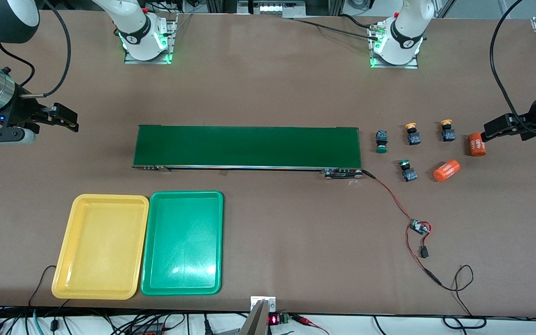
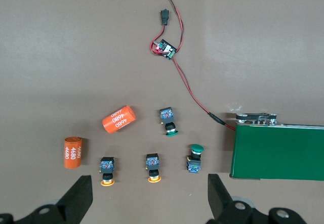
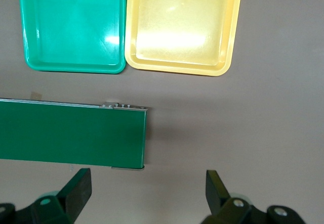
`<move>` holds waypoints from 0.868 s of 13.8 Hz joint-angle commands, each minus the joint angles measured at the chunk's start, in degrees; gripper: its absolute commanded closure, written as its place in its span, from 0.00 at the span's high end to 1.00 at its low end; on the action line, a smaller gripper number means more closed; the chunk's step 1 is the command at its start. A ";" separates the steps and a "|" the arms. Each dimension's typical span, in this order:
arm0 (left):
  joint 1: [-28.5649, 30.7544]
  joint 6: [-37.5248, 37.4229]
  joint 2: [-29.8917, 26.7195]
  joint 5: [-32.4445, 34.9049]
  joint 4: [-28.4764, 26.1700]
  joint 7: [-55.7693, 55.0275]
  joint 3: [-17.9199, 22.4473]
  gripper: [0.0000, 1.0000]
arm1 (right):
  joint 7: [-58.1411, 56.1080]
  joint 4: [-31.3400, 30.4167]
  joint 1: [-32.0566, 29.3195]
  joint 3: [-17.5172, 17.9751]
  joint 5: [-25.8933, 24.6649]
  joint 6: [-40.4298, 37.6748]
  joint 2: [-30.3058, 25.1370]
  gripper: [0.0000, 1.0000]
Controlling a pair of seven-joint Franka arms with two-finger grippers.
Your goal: Sort buttons by color to trays
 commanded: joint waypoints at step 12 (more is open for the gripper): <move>-3.94 0.11 5.65 -1.15 -0.01 -0.54 -0.22 1.00 | -0.65 1.25 -0.07 0.11 -0.07 -0.72 0.42 1.00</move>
